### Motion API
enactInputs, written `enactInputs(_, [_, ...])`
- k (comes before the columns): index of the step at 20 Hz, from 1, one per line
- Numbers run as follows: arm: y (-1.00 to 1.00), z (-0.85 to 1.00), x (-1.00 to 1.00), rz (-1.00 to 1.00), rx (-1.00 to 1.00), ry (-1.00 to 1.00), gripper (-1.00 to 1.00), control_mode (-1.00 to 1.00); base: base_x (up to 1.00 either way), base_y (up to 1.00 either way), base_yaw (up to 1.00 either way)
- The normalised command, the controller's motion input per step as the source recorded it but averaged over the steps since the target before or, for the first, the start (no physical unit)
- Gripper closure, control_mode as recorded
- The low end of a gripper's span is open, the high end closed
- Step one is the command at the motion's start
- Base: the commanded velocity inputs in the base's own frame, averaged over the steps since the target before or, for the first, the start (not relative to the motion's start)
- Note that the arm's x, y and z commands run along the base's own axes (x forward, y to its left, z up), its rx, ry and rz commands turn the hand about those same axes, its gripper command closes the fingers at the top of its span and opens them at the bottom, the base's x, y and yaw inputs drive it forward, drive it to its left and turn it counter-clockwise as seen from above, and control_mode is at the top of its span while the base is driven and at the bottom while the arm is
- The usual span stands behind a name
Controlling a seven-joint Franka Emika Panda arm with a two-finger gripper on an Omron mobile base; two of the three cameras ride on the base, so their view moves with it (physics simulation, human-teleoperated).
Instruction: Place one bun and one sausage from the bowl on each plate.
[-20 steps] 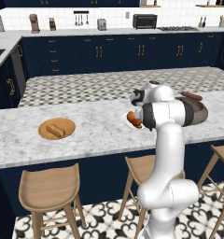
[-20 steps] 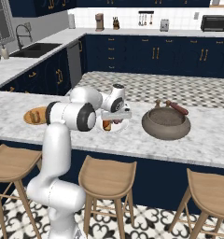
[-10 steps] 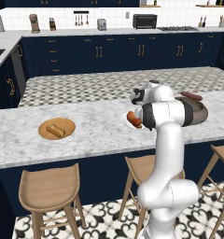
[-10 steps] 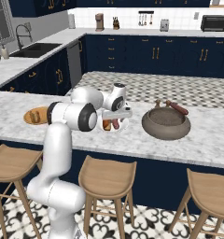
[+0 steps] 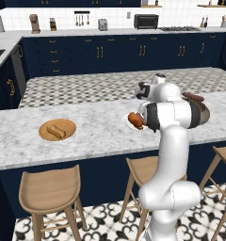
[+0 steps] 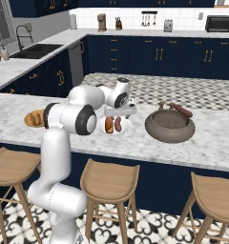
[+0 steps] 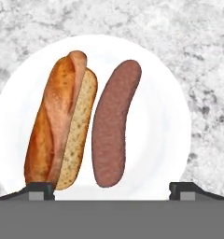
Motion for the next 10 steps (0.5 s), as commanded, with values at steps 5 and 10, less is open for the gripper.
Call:
enactInputs(5, [-0.24,0.51,-0.45,0.00,0.00,-0.08,-1.00,-1.00,0.00,0.00,0.00])
enactInputs(10, [-0.31,0.47,-0.18,0.00,0.00,-0.14,-1.00,-1.00,0.00,0.00,0.00])
